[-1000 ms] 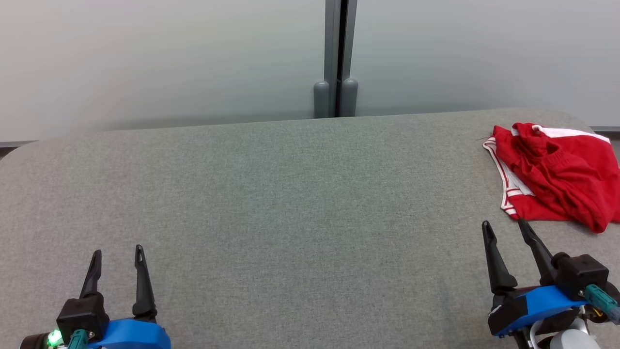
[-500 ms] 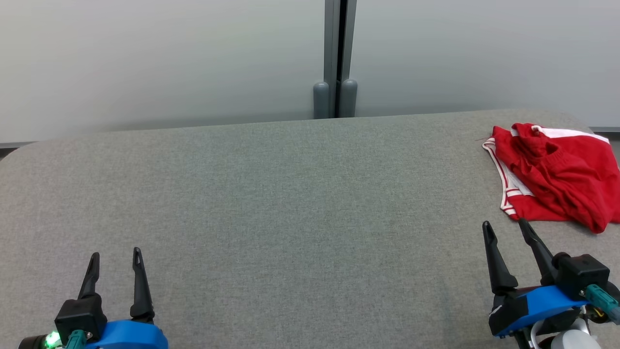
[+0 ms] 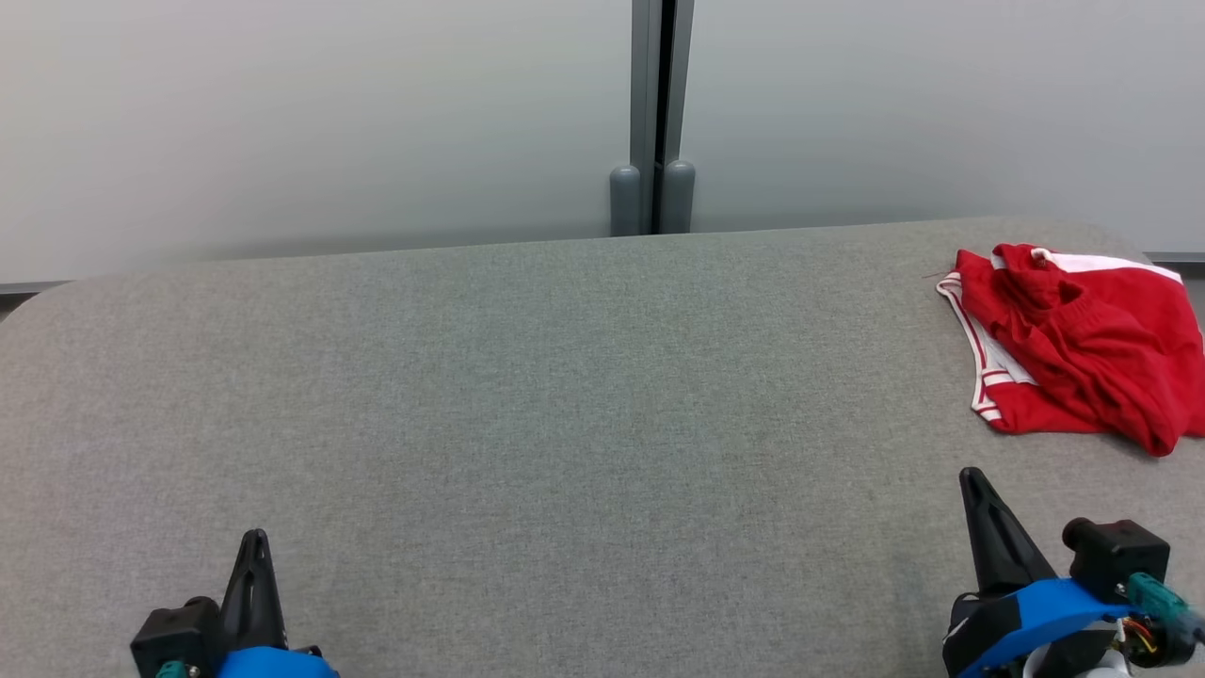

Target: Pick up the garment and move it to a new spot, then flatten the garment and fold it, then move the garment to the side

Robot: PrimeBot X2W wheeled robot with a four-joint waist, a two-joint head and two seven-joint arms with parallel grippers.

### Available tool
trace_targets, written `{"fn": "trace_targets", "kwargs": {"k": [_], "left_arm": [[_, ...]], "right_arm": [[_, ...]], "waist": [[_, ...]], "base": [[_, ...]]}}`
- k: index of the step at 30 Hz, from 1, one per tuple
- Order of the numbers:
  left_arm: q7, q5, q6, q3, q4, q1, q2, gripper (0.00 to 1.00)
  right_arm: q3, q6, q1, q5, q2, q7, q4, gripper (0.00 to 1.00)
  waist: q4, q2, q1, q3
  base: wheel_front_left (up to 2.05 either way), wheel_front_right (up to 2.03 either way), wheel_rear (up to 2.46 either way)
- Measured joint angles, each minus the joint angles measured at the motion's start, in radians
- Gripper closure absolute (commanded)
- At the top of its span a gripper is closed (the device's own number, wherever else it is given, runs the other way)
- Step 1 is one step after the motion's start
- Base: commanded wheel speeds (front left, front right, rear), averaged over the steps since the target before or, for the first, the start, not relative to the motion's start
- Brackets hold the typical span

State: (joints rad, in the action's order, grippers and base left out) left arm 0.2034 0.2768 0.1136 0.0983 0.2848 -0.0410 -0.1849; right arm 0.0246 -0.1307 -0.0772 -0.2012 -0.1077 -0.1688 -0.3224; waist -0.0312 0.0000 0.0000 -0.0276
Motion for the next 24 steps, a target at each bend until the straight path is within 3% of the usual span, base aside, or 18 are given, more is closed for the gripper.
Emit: {"fn": "trace_targets", "kwargs": {"k": [24], "left_arm": [[-0.093, 0.399, -0.071, -0.061, -0.009, 0.026, 0.037, 1.0]], "right_arm": [[0.023, 0.0, 0.0, -0.422, 0.014, 0.081, 0.02, 1.0]], "waist": [[0.006, 0.0, 0.0, 0.005]], "base": [[0.0, 0.0, 0.0]]}}
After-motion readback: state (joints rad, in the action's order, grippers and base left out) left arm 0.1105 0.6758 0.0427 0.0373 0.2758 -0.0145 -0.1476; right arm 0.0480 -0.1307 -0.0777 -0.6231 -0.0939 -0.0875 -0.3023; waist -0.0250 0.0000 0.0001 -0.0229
